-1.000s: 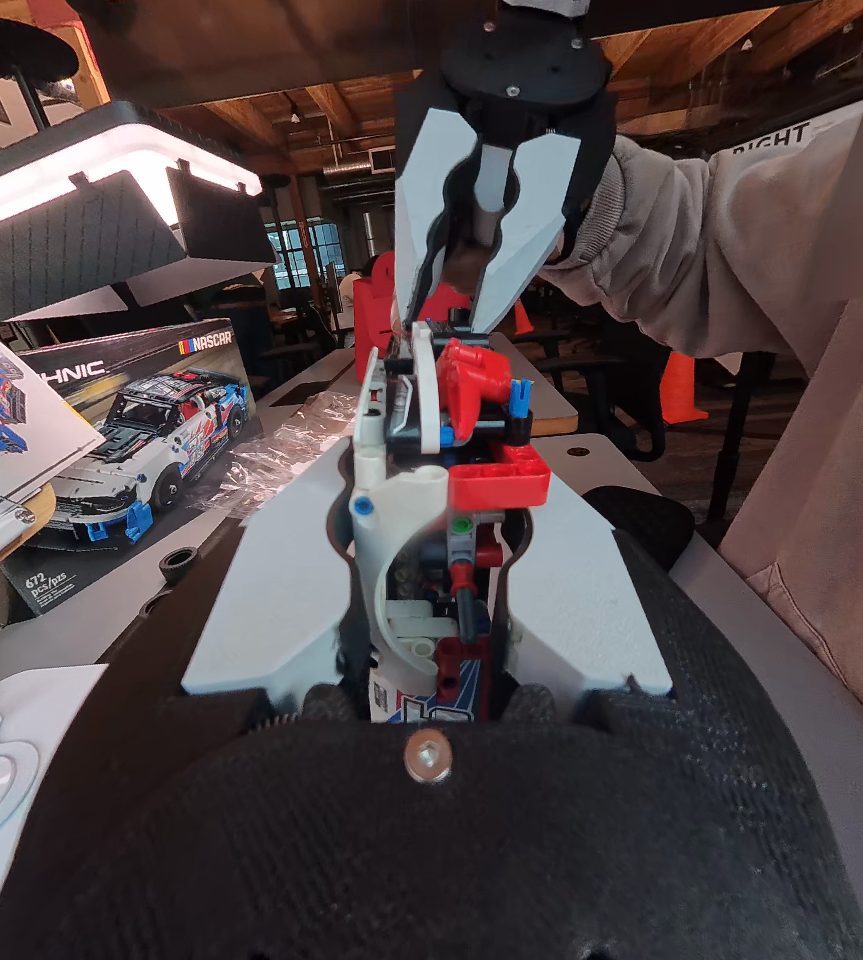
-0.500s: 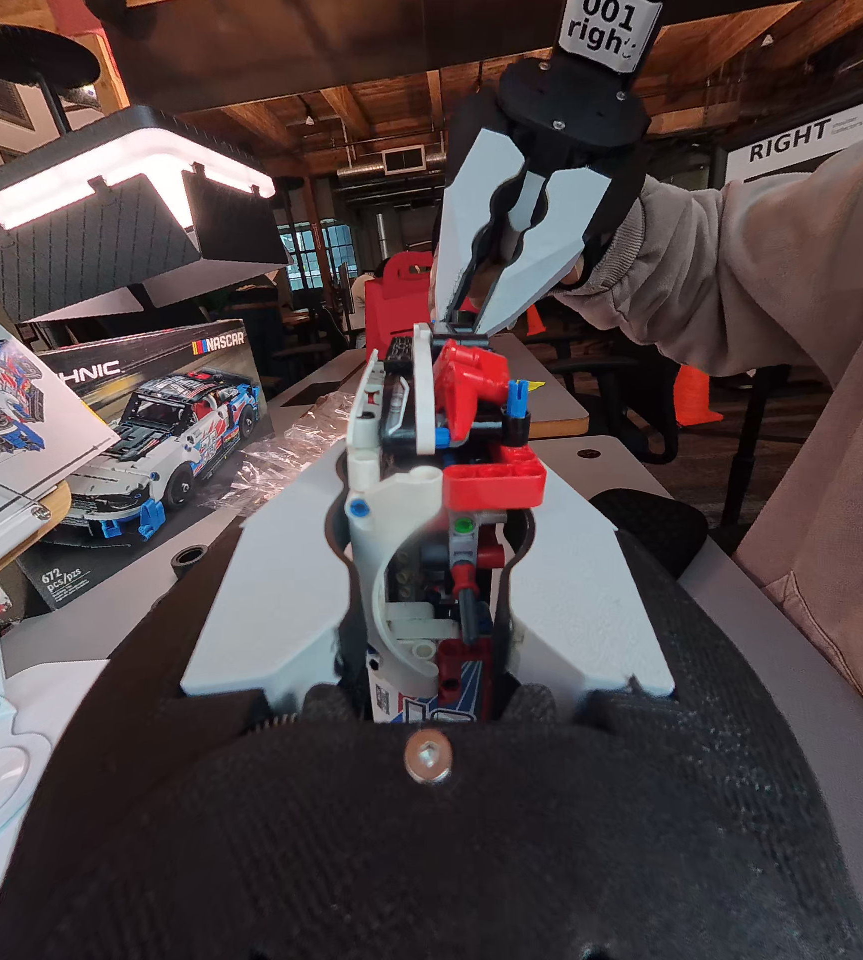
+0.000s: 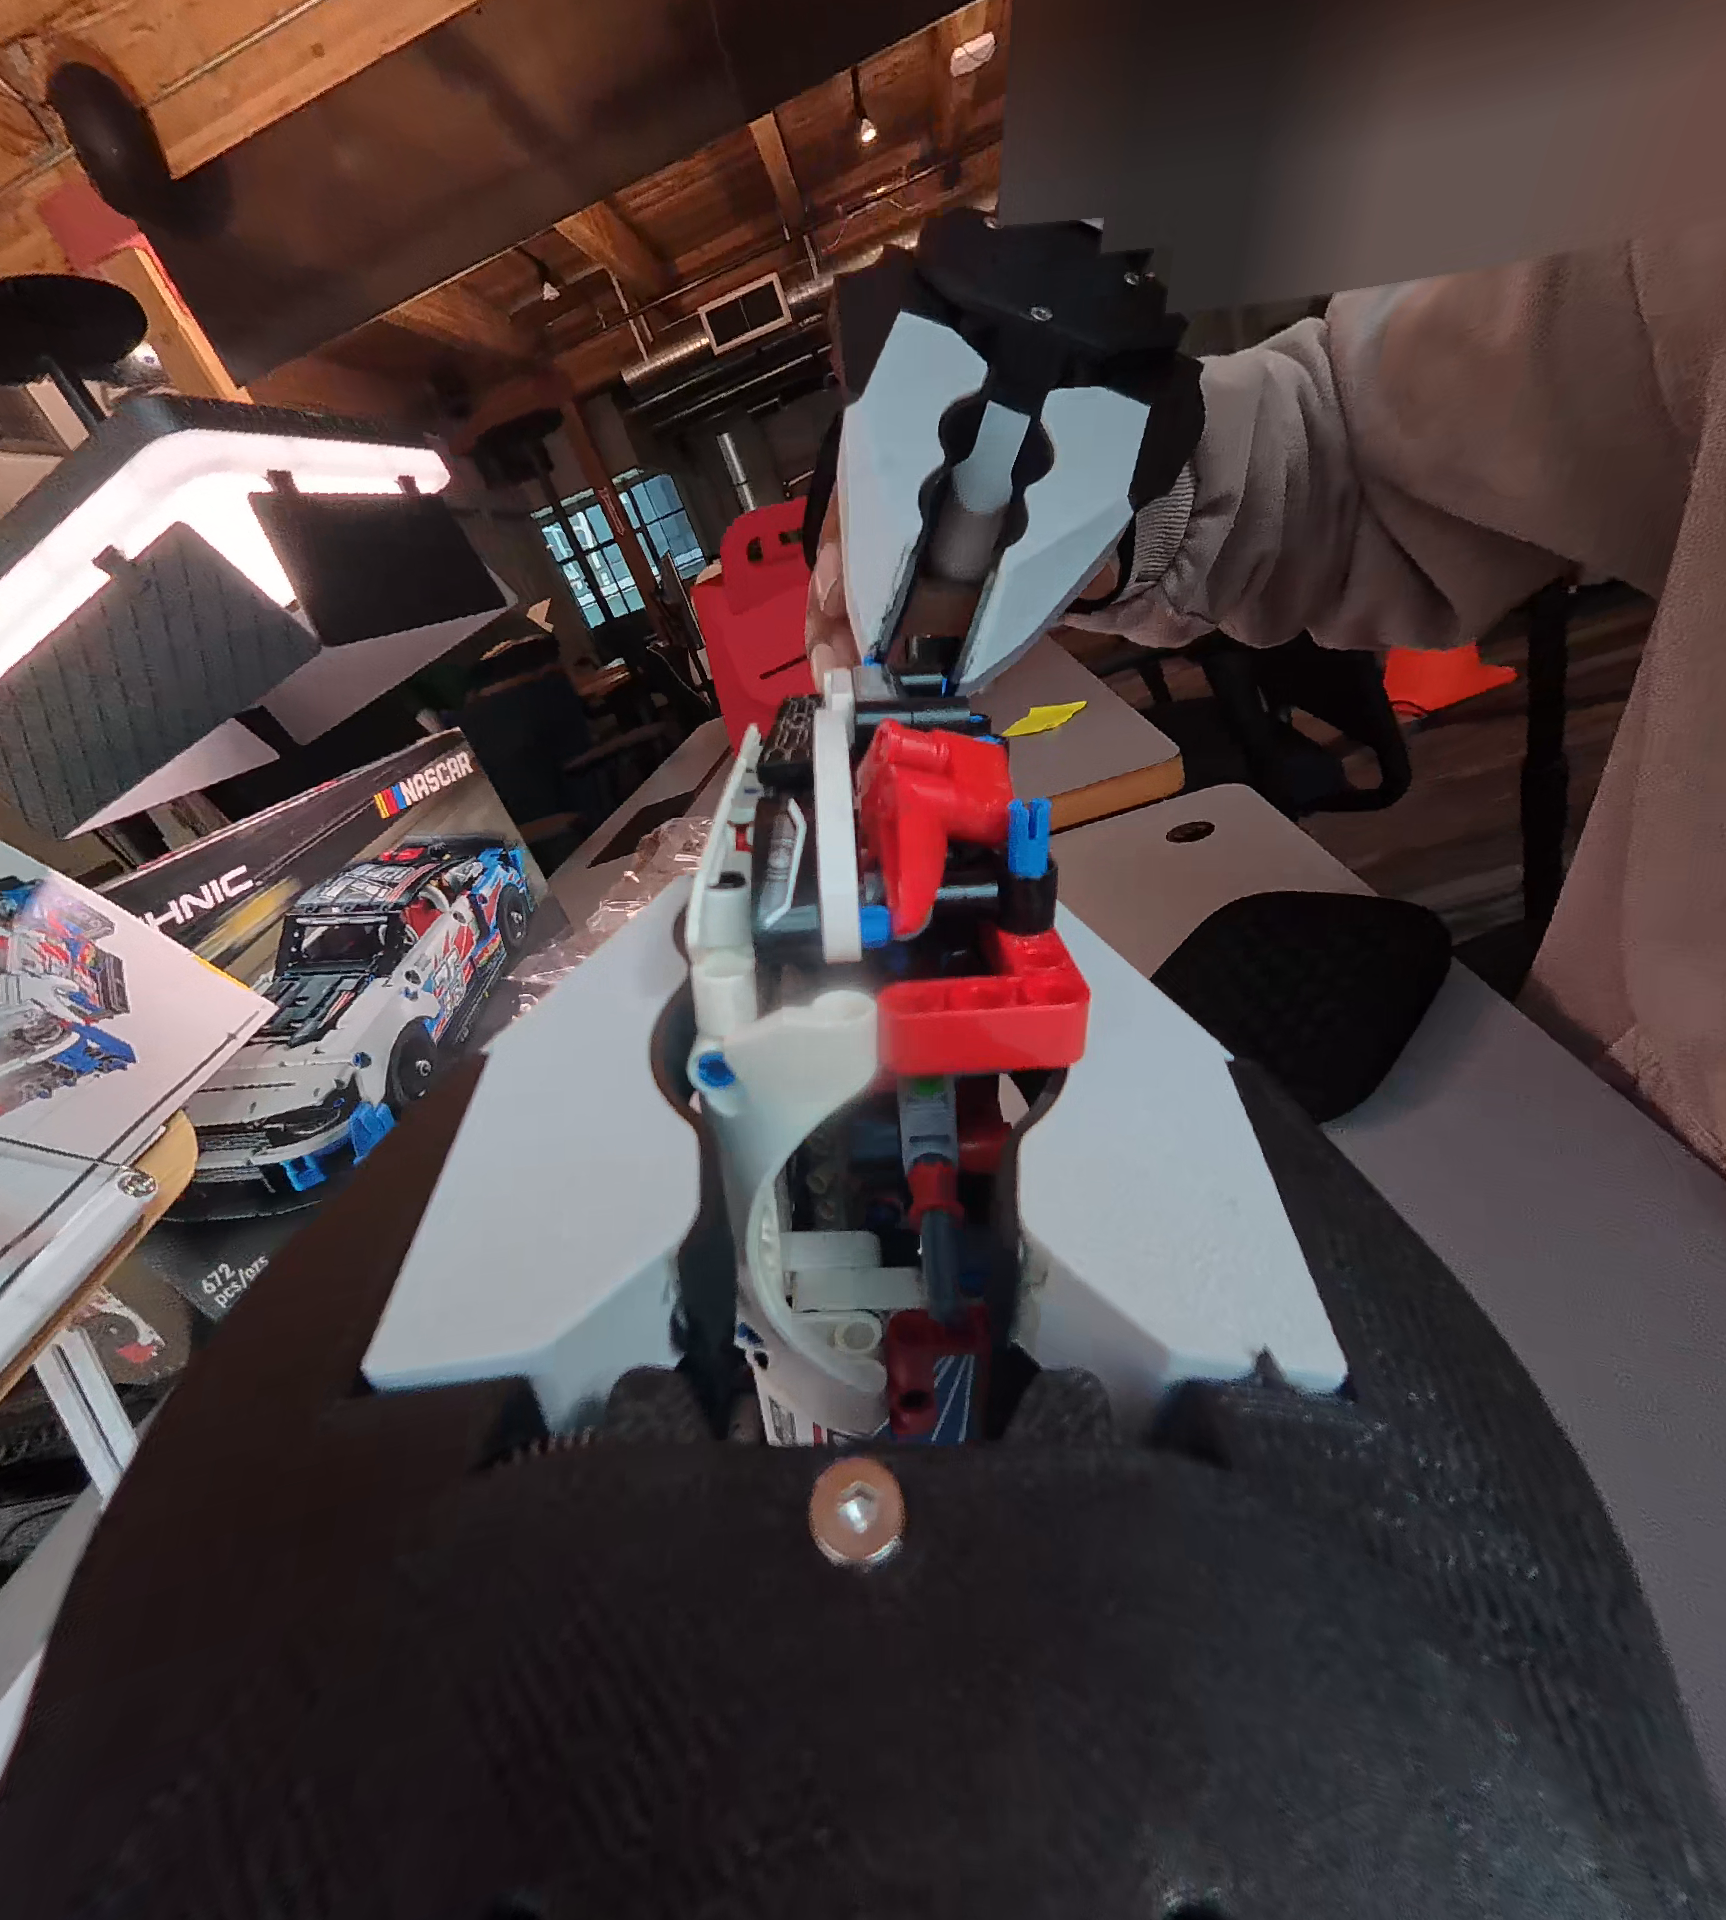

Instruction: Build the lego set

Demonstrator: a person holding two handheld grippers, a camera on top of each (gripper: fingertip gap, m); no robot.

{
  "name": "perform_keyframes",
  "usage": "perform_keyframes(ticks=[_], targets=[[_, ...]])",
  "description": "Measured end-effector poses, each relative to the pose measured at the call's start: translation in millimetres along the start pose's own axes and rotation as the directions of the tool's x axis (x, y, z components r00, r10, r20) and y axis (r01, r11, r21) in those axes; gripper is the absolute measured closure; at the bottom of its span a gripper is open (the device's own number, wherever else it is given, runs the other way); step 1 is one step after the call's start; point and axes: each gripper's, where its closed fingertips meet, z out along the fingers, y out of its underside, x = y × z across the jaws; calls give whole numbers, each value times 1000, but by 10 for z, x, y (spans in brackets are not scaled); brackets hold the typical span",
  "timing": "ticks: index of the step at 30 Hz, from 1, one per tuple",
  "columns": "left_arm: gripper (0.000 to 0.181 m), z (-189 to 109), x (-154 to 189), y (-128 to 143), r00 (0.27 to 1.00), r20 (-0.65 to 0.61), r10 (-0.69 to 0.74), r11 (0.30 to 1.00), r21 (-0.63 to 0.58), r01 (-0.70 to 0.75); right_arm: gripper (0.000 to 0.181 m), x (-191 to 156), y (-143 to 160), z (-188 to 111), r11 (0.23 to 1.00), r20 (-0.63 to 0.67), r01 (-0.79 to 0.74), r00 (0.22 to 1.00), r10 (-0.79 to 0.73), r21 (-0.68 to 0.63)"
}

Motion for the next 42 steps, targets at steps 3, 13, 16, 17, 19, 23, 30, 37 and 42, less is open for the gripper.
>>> perform_keyframes(ticks=[3, 13, 16, 17, 19, 23, 30, 37, 42], targets=[[126, -3, 123, 1, 998, 18, 62, 998, -20, -62, 173, -162, -41, -75, 997, -48, 43, 998, -39, 72], [126, 6, 493, 82, 972, 50, 227, 969, -107, -221, 175, -614, -23, -175, 973, -28, 102, 995, -98, 207], [126, 18, 544, 94, 970, 53, 237, 966, -115, -230, 176, -680, -13, -194, 970, -14, 126, 992, -126, 209], [126, 21, 558, 98, 970, 52, 238, 966, -117, -230, 176, -692, -11, -197, 970, -12, 128, 992, -128, 206], [126, 25, 573, 102, 970, 53, 238, 966, -119, -231, 176, -713, -9, -203, 970, -15, 140, 990, -140, 200], [126, 25, 591, 107, 970, 51, 238, 966, -120, -231, 176, -725, -10, -206, 971, -20, 140, 990, -139, 195], [128, 20, 587, 107, 974, 30, 222, 969, -119, -217, 177, -690, -14, -209, 961, 140, -120, 986, 87, 249], [129, 21, 480, 70, 985, 28, 173, 980, -107, -169, 177, -541, -66, -211, 960, 261, -183, 957, 125, 214], [130, 41, 379, 32, 994, 25, 105, 991, -92, -103, 177, -383, -119, -227, 905, 339, -337, 909, 242, 259]])
